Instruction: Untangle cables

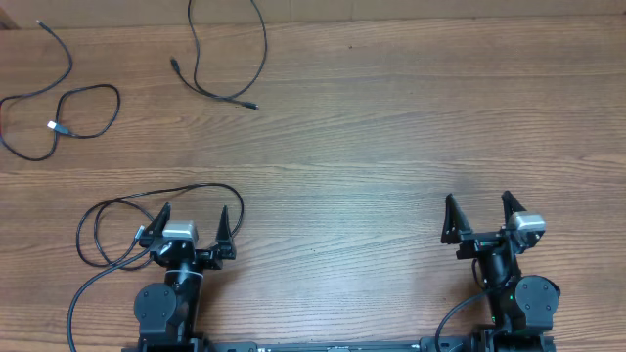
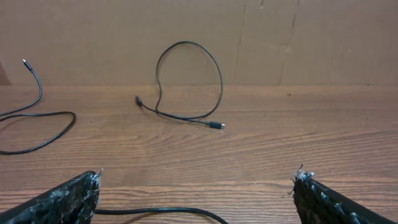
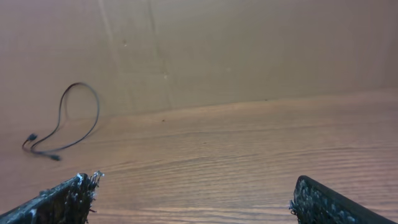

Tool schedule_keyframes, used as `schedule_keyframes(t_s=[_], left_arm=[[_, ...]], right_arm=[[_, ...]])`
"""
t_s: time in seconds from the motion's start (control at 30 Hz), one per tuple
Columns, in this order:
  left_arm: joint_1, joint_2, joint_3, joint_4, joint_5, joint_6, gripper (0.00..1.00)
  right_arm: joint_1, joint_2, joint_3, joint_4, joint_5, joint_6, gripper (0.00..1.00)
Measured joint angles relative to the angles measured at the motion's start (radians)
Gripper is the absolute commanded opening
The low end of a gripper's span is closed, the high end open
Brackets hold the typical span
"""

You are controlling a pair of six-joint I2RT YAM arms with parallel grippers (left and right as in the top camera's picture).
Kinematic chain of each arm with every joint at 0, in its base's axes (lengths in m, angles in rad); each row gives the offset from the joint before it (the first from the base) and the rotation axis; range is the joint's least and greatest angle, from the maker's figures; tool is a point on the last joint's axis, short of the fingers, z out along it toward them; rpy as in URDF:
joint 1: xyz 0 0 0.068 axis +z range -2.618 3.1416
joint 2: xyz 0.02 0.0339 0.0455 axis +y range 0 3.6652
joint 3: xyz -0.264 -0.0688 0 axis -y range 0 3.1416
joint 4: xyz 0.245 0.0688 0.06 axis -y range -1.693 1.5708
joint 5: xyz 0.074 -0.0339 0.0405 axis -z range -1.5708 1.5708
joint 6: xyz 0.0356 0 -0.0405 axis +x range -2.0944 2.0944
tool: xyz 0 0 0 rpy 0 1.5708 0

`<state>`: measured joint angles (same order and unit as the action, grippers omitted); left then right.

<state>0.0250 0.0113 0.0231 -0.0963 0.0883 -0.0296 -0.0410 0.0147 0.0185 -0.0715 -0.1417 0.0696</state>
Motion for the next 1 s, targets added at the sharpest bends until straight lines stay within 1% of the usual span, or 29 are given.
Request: schedule_keyframes(t_s=[0.13, 0.3, 0.57, 0.7, 1.0], left_arm=[[0.000, 0.000, 0.000, 0.000, 0.000, 0.000, 1.00], [0.000, 0.000, 0.000, 0.000, 0.000, 0.000, 1.00], [0.000, 0.000, 0.000, 0.000, 0.000, 0.000, 0.99], [0.000, 0.000, 0.000, 0.000, 0.000, 0.000, 1.00], [0.000, 0.000, 0.000, 0.000, 0.000, 0.000, 1.00]], right_arm=[[0.039, 0.010, 0.000, 0.002, -0.038, -0.064, 1.00], [0.066, 0.058, 0.000, 0.003, -0.053, -0.098, 1.00], [0.075, 0.056, 0.000, 0.006, -0.061, -0.123, 1.00], [0.075, 0.002, 0.000, 0.001, -0.060, -0.129, 1.00], [0.074, -0.001, 0.000, 0.000, -0.045, -0.149, 1.00]])
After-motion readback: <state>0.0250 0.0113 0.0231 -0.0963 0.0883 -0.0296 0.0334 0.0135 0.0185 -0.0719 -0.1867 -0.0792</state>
